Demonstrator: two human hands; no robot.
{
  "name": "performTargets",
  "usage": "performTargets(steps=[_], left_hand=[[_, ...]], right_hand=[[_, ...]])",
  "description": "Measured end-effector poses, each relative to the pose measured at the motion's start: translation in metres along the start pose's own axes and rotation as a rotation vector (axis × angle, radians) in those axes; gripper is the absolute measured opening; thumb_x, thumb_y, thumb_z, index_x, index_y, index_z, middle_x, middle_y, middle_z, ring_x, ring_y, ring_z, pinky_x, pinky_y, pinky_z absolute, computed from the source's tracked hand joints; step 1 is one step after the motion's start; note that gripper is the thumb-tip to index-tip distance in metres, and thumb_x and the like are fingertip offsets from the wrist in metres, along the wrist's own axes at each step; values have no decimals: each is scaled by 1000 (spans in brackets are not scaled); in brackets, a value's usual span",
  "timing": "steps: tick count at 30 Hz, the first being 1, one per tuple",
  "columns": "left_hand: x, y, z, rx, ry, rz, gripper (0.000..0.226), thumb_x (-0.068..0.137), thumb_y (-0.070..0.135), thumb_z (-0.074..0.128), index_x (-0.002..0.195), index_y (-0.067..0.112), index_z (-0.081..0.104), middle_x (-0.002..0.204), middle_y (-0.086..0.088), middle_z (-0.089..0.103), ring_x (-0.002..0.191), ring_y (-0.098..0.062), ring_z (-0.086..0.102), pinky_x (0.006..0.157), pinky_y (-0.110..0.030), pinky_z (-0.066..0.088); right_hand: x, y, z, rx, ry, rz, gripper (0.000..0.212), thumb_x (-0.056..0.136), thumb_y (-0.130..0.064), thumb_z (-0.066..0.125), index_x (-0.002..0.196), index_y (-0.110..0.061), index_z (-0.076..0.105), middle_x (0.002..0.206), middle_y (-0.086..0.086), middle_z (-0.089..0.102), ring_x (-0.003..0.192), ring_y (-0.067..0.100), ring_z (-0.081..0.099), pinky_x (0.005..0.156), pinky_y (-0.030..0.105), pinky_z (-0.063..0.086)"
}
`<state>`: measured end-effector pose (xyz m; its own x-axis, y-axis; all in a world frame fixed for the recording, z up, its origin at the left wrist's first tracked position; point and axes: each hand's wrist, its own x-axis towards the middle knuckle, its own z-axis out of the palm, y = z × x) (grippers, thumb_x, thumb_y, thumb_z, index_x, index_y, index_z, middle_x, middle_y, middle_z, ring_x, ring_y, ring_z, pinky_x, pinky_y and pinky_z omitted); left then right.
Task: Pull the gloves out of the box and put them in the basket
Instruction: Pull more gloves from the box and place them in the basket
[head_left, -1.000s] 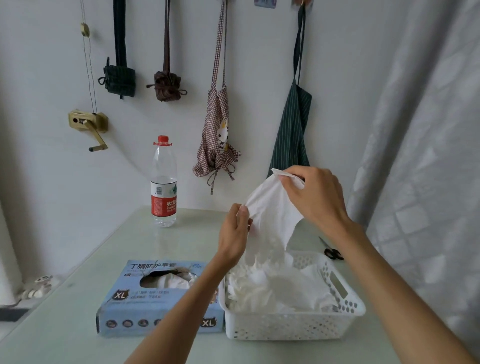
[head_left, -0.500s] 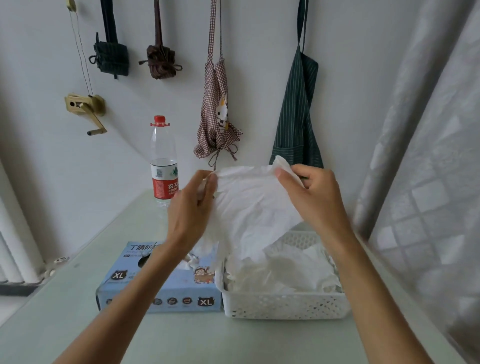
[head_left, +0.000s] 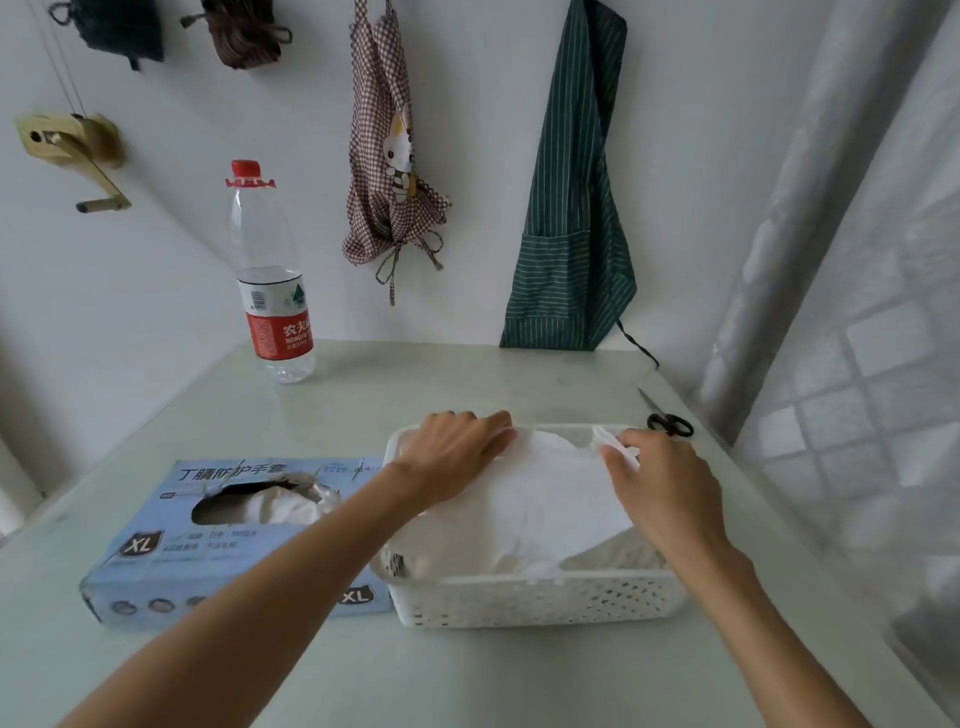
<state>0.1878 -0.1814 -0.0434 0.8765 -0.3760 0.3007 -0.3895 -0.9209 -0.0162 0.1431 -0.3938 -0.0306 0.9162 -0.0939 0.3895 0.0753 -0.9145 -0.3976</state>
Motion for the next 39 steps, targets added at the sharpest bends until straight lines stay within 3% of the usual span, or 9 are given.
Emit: performTargets(steps=[9,12,15,18,21,23,26,30,39], left_hand=[[5,8,-8,123,155,112,39,94,48,47,126,25,47,114,6,64,96,-17,63,70,-29,43],[3,-2,-28,51,209,23,35,90,43,58,120,27,53,107,11,64,90,-10,61,63,-22,35],[-3,-17,-49,-40,245,-104,17,90,24,63,107,25,63,100,11,68,82,-8,64,63,-23,45],[-13,-22,-57,-240,74,12,17,92,25,60,108,26,65,111,10,67,94,-4,63,85,-28,52],[-26,-14,-53,-260,-259,171,43,96,44,44,137,32,44,145,12,40,130,-5,40,107,-26,29],[-32,-11,-42,-154,-412,211,63,94,56,35,150,32,19,157,12,15,143,-7,17,114,-26,15],[-38,-9,-25,-25,-586,183,86,88,69,30,151,25,-9,159,7,-11,146,-11,-4,117,-31,0],[-39,-2,-20,85,-682,136,105,79,80,31,147,21,-22,156,5,-23,145,-12,-13,119,-36,-5],[-40,8,-17,80,-701,48,109,77,81,35,148,19,-21,157,4,-19,146,-15,-10,119,-39,-7]], right_hand=[[6,4,7,-370,-42,-135,24,101,-31,40,109,-19,59,104,3,66,94,25,63,64,28,35],[8,5,8,-402,-72,-154,19,99,-29,44,109,-20,58,103,2,66,94,24,63,64,28,33],[8,5,8,-439,-88,-184,21,97,-26,49,117,-21,55,107,0,64,95,21,63,63,27,36],[9,9,-1,-362,-11,-243,27,94,-21,56,121,-21,53,112,-2,60,93,18,62,64,26,43],[8,12,-8,-42,-65,-233,24,90,-19,63,114,-23,59,91,-12,54,76,9,55,61,21,41],[8,11,-7,113,-300,-252,30,90,-29,63,119,-28,56,107,-11,55,87,6,56,78,25,49],[6,13,-4,-35,-756,-237,67,89,-51,56,146,-31,29,152,-4,22,135,18,33,111,36,31],[8,16,-5,-270,-912,-227,92,83,-62,56,152,-30,4,159,0,-9,147,21,4,118,40,17],[9,6,0,-487,-909,-266,93,85,-57,59,152,-24,4,160,4,-2,145,26,14,115,41,25]])
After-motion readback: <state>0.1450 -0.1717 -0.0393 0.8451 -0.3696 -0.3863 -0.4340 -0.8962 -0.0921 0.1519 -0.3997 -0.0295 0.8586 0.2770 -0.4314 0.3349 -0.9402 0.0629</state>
